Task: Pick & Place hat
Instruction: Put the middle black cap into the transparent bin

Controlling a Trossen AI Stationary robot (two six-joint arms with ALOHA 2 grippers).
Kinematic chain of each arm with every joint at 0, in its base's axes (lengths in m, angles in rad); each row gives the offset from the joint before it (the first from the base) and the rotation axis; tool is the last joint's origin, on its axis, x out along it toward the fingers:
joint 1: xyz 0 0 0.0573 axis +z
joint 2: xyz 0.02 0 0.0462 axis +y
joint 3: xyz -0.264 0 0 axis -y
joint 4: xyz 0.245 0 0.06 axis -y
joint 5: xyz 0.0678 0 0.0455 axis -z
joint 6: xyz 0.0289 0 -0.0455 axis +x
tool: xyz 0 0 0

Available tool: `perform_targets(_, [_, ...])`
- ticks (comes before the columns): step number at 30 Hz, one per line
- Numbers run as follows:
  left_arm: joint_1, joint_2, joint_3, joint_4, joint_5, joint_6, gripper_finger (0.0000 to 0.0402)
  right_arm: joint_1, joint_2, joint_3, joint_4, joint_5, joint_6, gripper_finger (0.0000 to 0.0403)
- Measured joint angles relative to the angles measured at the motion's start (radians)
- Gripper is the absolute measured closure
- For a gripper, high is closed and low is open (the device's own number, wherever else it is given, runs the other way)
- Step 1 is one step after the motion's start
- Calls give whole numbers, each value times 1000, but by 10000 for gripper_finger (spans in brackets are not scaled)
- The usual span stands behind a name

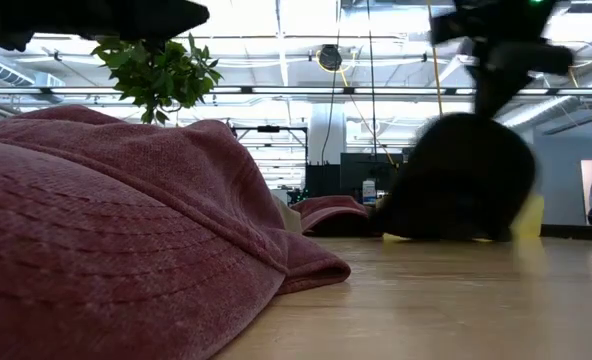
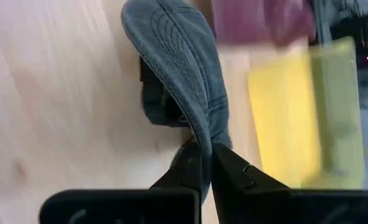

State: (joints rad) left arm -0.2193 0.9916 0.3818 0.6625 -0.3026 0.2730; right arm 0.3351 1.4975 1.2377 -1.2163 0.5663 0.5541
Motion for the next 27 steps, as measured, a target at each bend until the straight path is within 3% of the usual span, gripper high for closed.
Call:
perform_targets(4, [-17,29,18,0,-55,26,301,-49,0,60,126,2,-144,398])
perform_targets(10, [-57,82,69,-18,-66,29,192,-125,0,71,327,-145,-281,398])
perform_targets(14, [-81,161,148,-77,-87,34,145,-166,0,71,384,-193,-320,398])
perform_targets(19, [-92,295,287,-192,-215,51,129,-196,1,86,439,-259,-361,398])
perform_targets(27, [-97,425,423,-218,-213,30,128,-198,8,124,426,-283,-359,399])
